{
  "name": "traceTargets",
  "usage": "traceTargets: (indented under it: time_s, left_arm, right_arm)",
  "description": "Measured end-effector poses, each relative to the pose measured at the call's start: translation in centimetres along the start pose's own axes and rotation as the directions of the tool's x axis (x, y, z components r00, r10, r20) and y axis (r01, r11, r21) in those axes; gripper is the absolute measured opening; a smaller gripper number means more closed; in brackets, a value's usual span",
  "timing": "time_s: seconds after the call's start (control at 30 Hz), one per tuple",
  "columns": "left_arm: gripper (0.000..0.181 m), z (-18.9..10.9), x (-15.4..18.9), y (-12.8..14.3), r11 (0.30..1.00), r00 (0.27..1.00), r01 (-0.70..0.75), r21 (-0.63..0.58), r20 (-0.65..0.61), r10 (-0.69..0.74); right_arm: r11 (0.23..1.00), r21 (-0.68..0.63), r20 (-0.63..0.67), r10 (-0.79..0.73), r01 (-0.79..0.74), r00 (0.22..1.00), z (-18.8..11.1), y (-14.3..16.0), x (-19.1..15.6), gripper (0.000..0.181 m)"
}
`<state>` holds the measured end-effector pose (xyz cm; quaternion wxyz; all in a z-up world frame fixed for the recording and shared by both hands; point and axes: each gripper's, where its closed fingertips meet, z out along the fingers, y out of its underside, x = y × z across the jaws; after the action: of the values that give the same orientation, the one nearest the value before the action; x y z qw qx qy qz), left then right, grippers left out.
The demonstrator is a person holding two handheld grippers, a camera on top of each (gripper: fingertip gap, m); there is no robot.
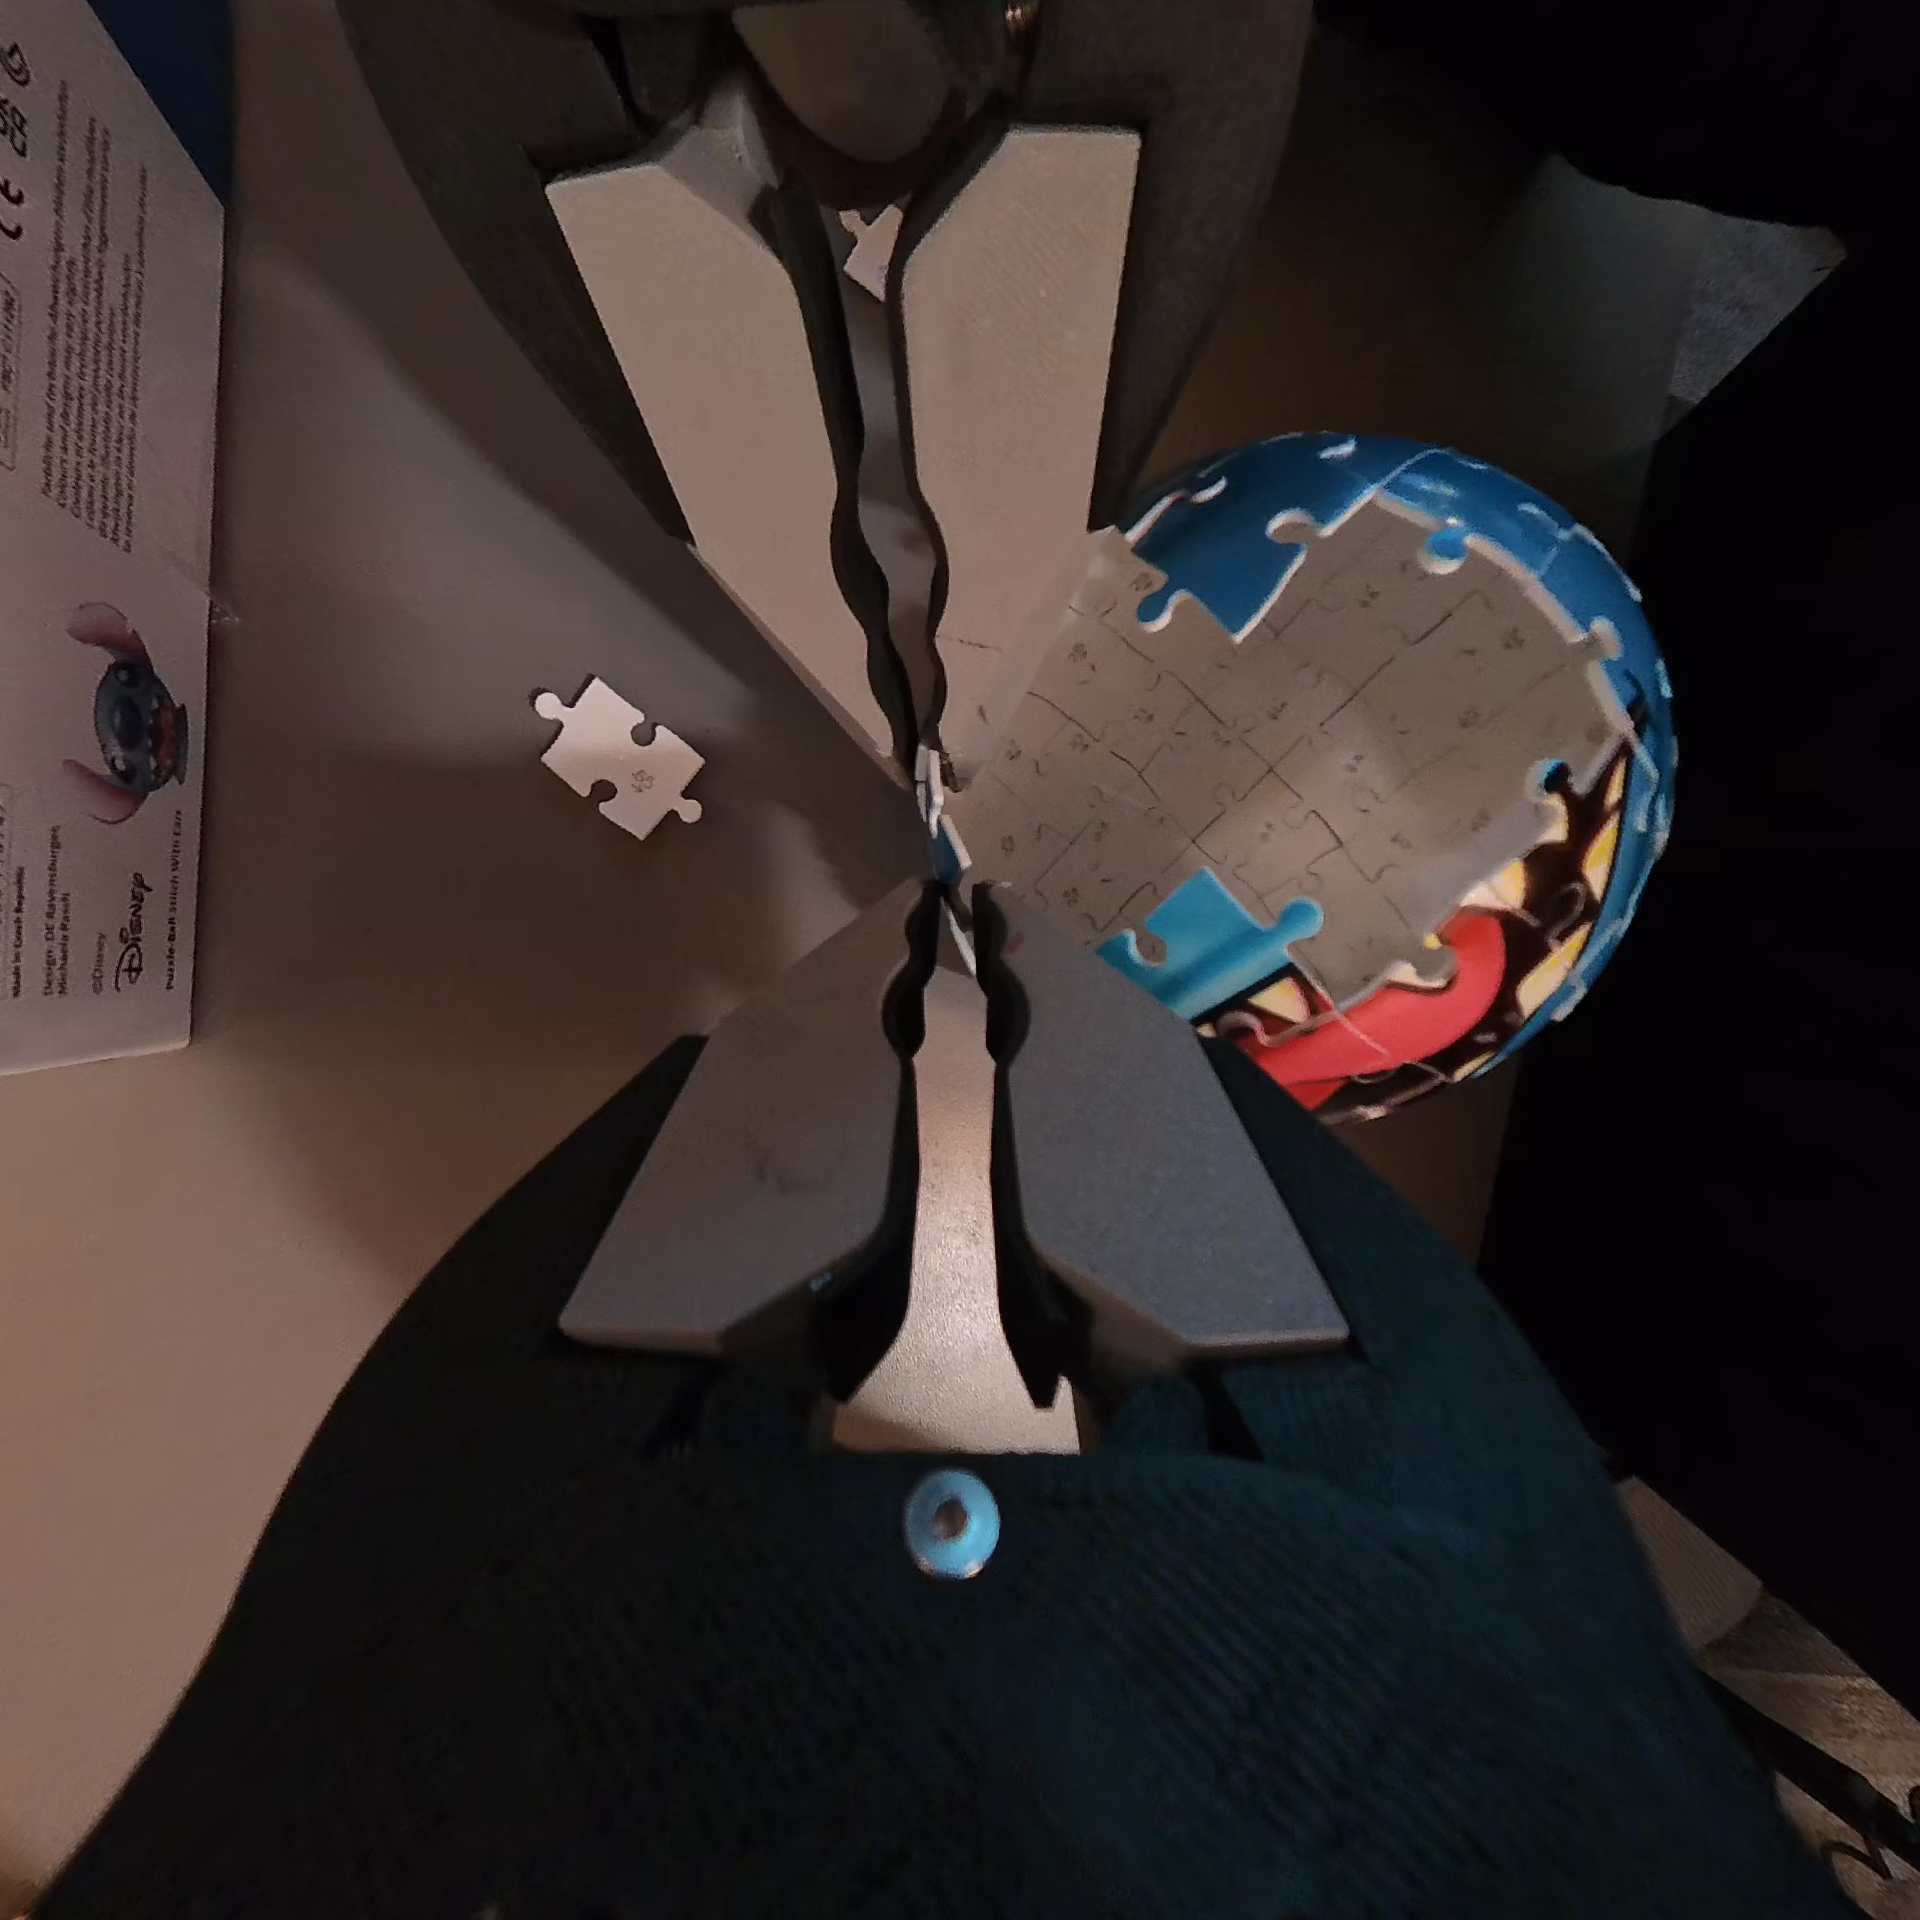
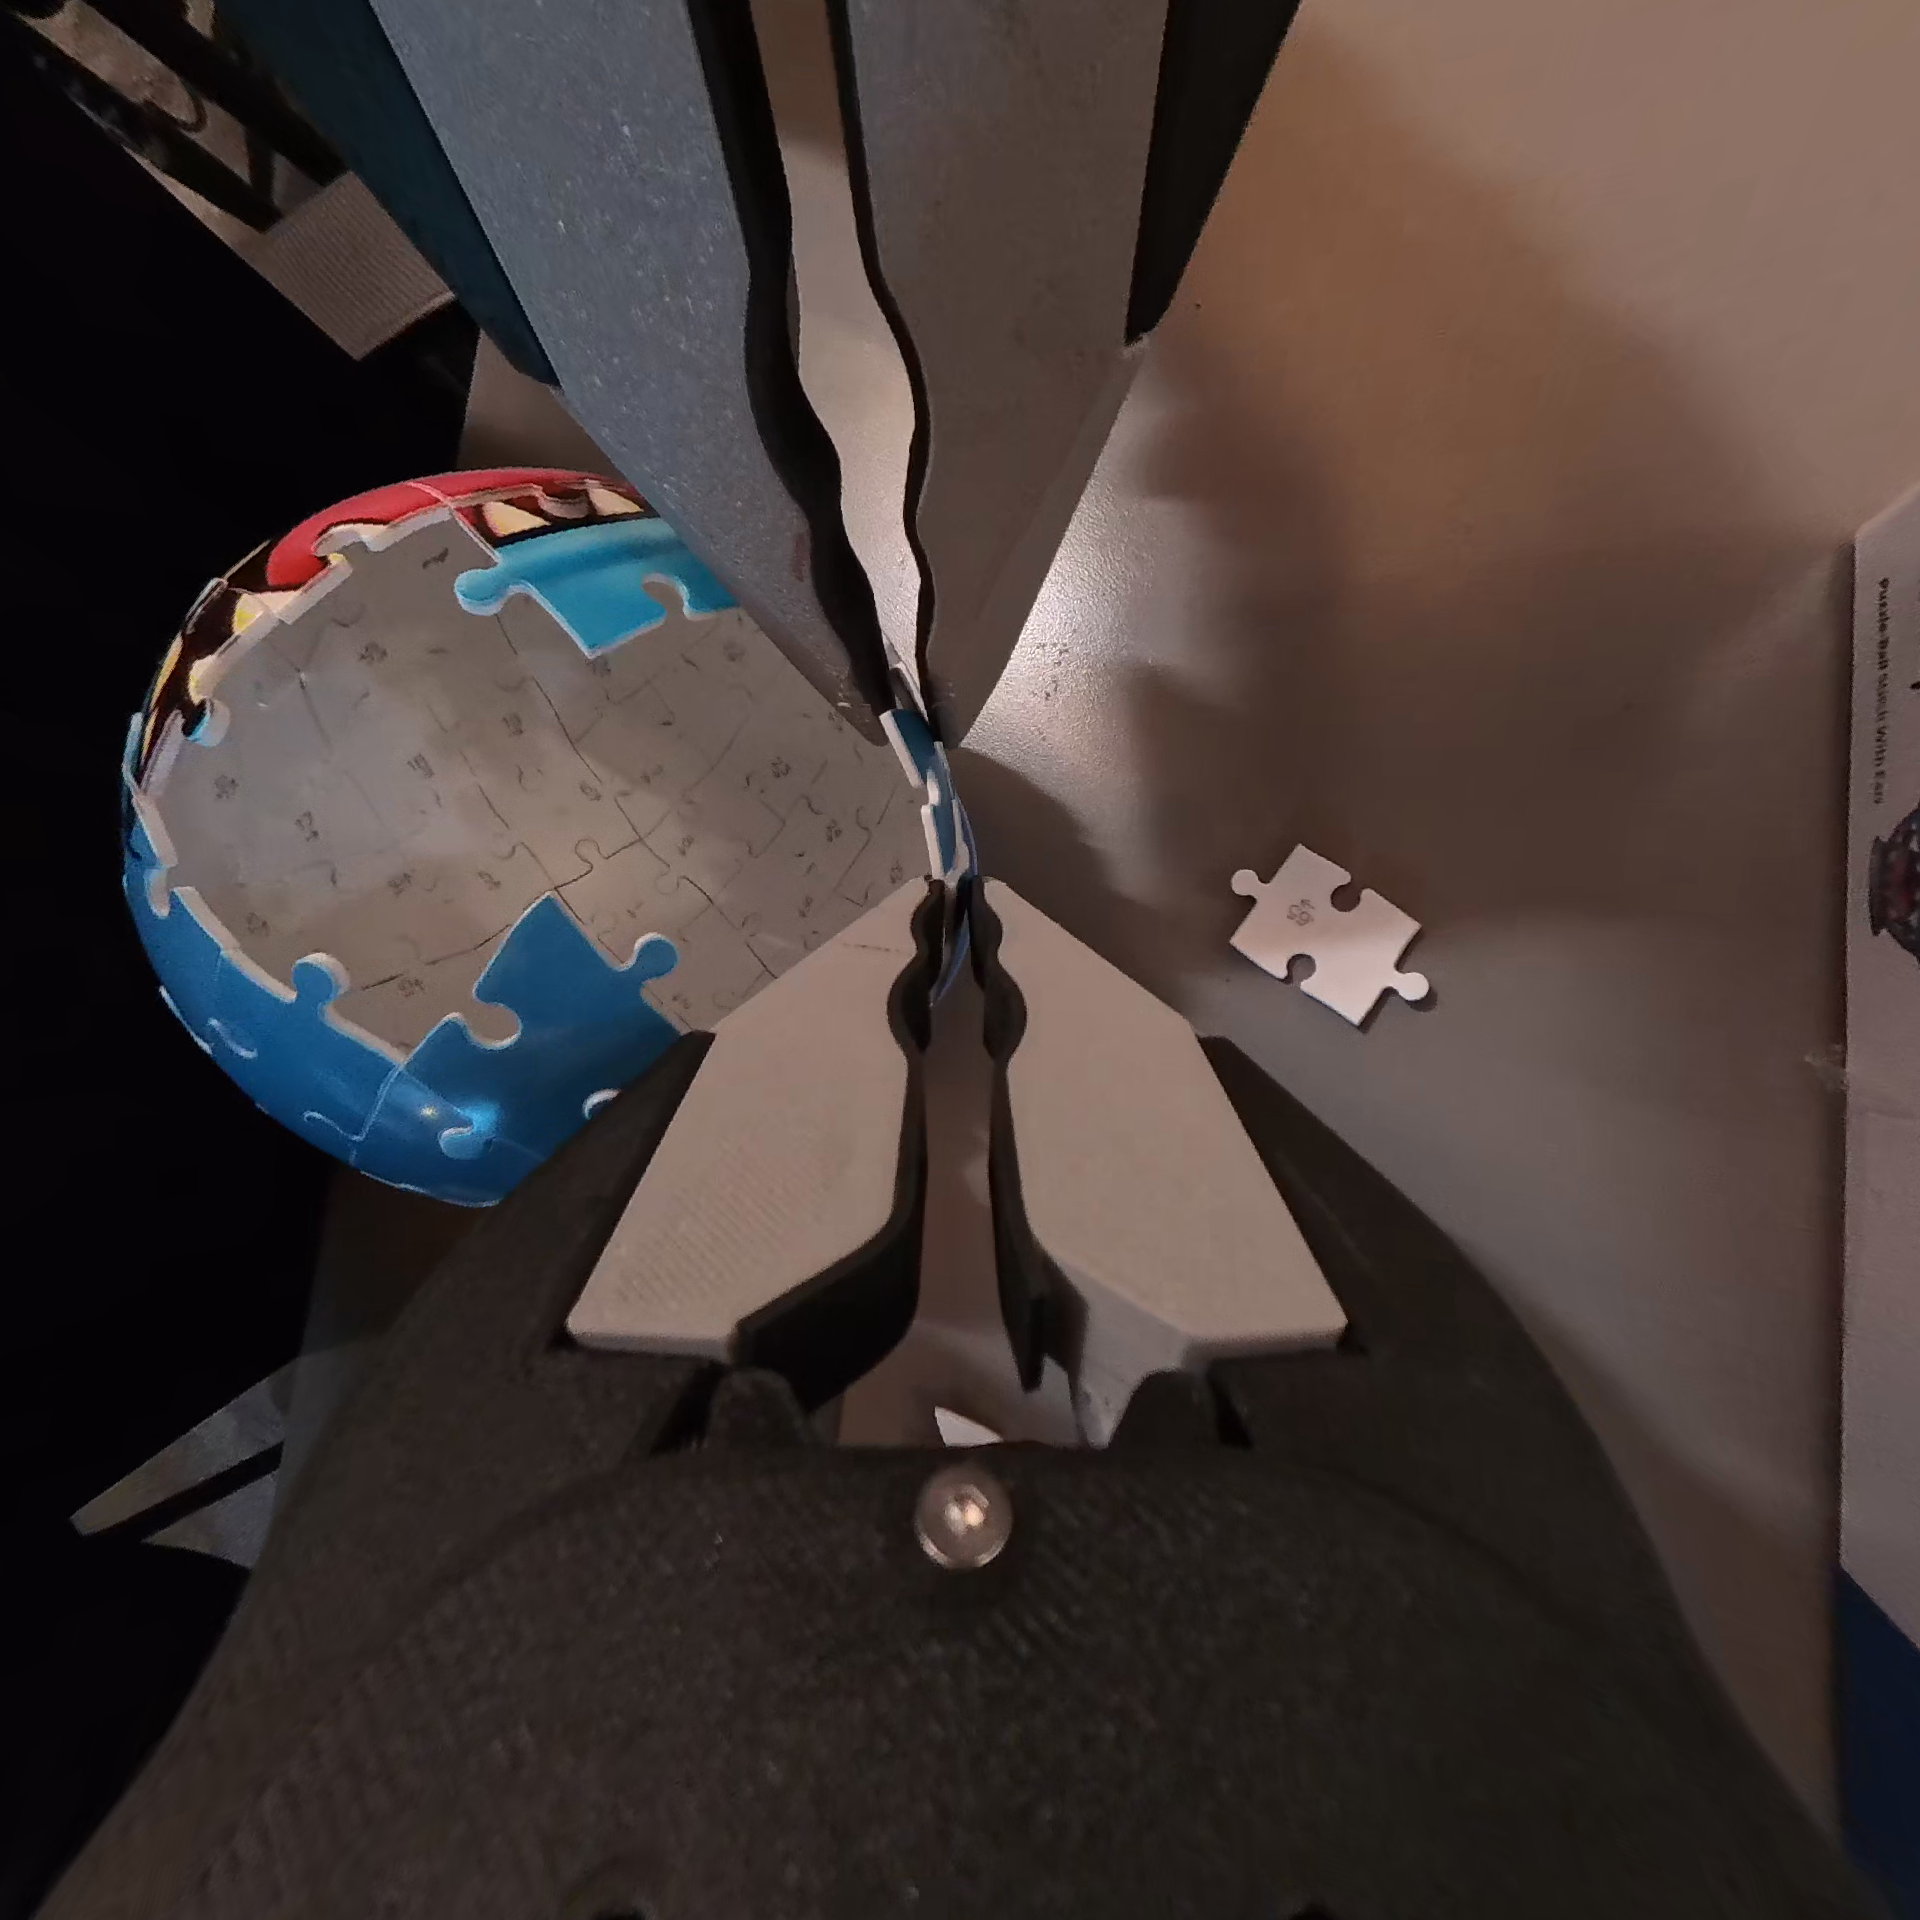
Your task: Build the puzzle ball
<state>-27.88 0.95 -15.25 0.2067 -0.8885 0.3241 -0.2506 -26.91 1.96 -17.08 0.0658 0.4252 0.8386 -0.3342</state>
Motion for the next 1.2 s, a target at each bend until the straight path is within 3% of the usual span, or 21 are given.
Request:
traceTargets:
  time_s: [1.2]
  left_arm:
    - [0.005,0.14,0.50,0.31,1.000,1.000,0.005,0.012,-0.008,-0.005]
  right_arm:
    - [0.997,0.079,-0.029,0.021,-0.018,0.999,0.07,-0.46,-0.26,0.000]
